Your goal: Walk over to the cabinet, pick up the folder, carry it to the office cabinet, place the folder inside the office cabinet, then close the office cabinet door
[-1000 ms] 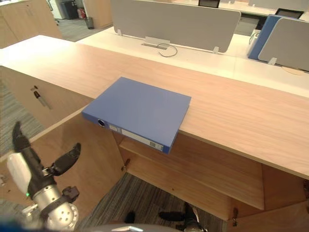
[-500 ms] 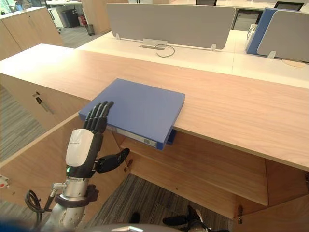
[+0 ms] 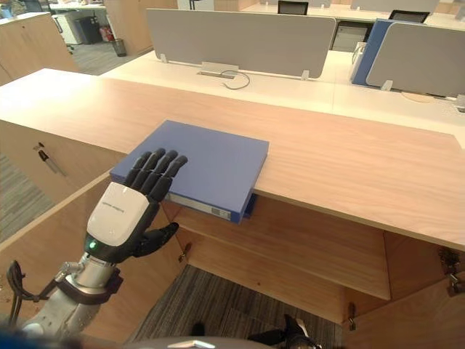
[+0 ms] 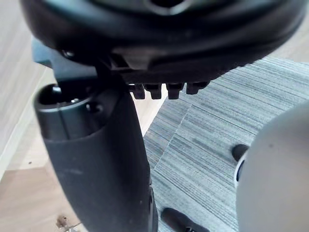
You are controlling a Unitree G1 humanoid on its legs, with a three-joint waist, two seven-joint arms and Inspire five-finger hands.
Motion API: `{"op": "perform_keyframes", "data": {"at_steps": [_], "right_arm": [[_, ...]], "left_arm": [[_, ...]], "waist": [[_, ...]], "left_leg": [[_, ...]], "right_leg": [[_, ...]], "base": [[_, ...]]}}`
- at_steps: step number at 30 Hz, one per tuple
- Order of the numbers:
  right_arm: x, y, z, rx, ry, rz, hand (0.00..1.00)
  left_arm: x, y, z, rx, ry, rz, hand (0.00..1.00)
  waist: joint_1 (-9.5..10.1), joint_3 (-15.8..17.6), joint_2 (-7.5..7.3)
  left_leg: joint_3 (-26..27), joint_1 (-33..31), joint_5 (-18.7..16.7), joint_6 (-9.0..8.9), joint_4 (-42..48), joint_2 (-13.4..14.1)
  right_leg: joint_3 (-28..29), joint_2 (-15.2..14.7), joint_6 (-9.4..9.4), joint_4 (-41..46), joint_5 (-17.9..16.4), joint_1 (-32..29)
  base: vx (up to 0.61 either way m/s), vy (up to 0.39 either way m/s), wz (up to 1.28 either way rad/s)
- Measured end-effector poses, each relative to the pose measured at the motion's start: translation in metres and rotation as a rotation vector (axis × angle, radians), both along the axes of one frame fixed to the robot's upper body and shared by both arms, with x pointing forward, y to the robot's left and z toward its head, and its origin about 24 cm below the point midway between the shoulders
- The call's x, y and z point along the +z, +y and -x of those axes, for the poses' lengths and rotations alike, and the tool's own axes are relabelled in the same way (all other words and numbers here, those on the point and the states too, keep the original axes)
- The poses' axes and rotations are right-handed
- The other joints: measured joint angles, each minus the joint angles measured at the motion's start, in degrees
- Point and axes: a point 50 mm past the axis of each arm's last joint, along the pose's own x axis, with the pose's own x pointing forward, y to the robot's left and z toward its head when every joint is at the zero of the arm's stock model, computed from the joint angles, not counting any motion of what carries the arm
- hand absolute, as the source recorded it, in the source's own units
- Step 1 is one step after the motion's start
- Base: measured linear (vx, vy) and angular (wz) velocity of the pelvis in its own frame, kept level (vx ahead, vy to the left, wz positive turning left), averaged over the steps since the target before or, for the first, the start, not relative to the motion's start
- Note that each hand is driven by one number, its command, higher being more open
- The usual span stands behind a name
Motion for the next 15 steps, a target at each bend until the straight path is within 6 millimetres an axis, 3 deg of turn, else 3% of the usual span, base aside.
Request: {"op": "perform_keyframes", "data": {"at_steps": [9,15], "right_arm": [[0.002,0.002,-0.008,0.19,-0.016,0.041,1.0],[0.003,-0.001,-0.01,0.199,-0.02,0.042,1.0]], "left_arm": [[0.014,0.002,-0.01,-0.003,-0.094,-0.045,1.0],[0.004,0.011,-0.019,0.034,-0.06,-0.06,1.0]], "waist": [[-0.15,-0.11,0.06],[-0.33,-0.06,0.24]], "left_leg": [[1.67,0.27,0.03,-0.07,-0.01,1.02],[2.63,0.39,0.01,-0.08,-0.07,1.23]], "right_leg": [[2.4,0.72,-0.66,0.02,0.41,-0.84],[3.25,0.74,-0.86,0.09,0.56,-1.4]], "base": [[-0.03,0.001,-0.11],[-0.02,0.006,-0.09]]}}
